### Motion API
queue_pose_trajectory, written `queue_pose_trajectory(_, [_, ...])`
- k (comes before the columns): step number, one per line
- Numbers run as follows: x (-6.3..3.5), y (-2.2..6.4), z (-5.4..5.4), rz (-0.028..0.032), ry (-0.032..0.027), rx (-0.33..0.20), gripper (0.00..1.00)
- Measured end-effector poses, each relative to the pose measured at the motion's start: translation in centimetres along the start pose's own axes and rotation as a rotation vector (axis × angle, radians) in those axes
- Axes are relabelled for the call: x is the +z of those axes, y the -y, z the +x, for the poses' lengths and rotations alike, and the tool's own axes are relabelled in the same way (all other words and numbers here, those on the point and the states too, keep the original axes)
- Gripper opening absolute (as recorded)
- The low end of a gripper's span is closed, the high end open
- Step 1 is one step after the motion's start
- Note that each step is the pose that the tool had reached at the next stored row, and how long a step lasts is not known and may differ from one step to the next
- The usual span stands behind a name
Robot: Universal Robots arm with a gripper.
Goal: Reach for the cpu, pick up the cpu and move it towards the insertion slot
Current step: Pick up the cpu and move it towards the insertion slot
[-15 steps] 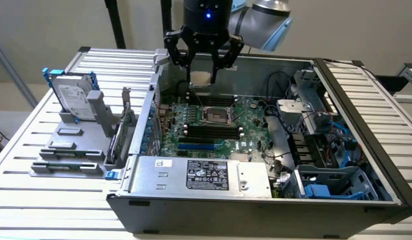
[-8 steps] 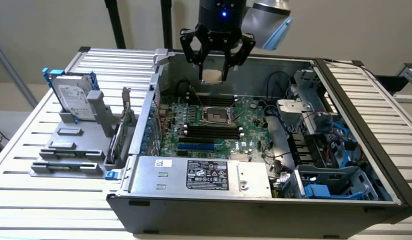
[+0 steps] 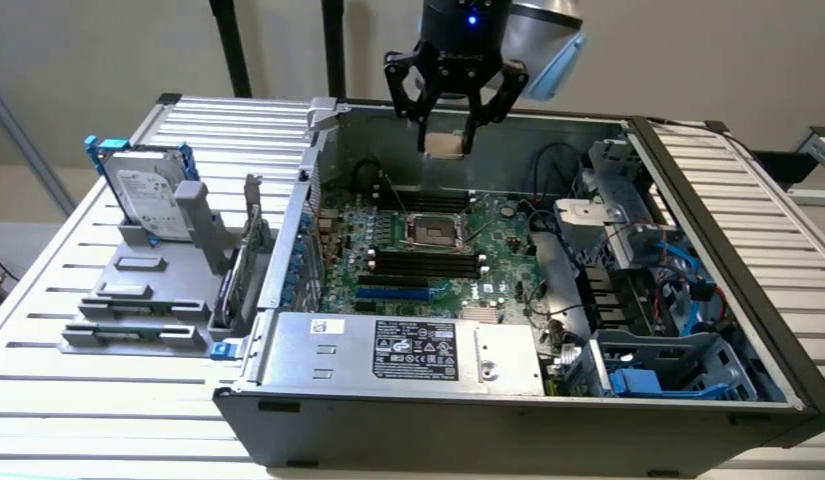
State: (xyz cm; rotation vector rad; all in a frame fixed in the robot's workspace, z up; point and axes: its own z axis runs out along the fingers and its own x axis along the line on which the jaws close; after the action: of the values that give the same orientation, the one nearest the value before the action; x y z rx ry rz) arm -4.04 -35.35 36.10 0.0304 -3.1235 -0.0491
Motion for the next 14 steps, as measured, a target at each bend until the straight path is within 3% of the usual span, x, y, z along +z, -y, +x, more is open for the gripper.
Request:
queue_pose_trajectory(3, [0.16,-0.93,-0.6,0.0134,0.0009,0.0,0.55])
queue_pose_trajectory(5, [0.35,-1.26,-0.8,0.0183,0.001,0.0,0.55])
queue_pose_trajectory(14, [0.68,-1.57,-1.1,0.0197,0.0004,0.0,0.55])
